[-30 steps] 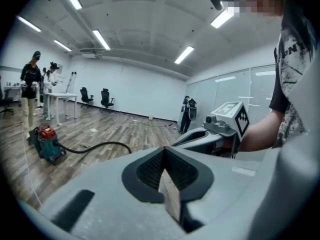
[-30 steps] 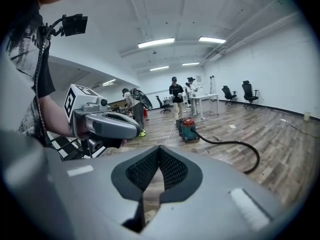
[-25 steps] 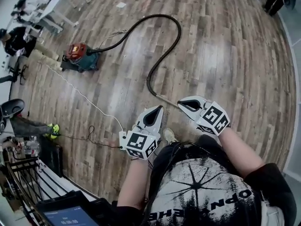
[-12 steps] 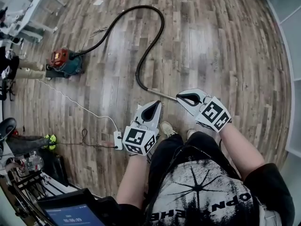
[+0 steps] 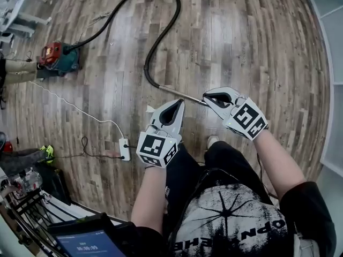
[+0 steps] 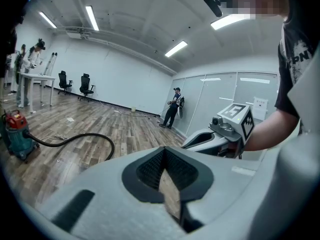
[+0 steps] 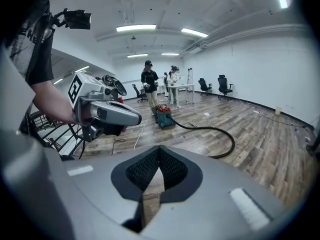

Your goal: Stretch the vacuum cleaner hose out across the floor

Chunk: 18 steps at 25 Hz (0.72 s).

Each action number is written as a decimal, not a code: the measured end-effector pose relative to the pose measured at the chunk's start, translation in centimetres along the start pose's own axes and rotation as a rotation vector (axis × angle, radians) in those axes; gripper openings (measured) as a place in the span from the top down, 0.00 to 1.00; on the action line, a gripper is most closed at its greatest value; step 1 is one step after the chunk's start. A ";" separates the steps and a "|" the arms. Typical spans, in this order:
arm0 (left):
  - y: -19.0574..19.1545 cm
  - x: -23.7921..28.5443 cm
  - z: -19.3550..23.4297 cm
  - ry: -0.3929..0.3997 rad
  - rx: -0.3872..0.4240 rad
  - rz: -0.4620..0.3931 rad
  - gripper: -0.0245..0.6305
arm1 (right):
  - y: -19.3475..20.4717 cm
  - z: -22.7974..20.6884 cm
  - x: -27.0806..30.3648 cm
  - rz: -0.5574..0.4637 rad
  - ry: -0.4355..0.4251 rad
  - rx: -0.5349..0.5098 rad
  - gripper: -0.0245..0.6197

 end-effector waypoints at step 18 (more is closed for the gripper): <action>18.3 9.5 15.2 0.012 0.051 -0.016 0.96 | 27.6 -7.8 27.0 0.178 -0.021 0.042 0.88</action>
Point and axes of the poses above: the fingertips, and each gripper's own axes: x forward along the fingers, z to its left, y out of its underside, the point moved 2 cm from there along -x, backward along the fingers, and after that the axes turned 3 degrees about -y, right-handed, at the moved point
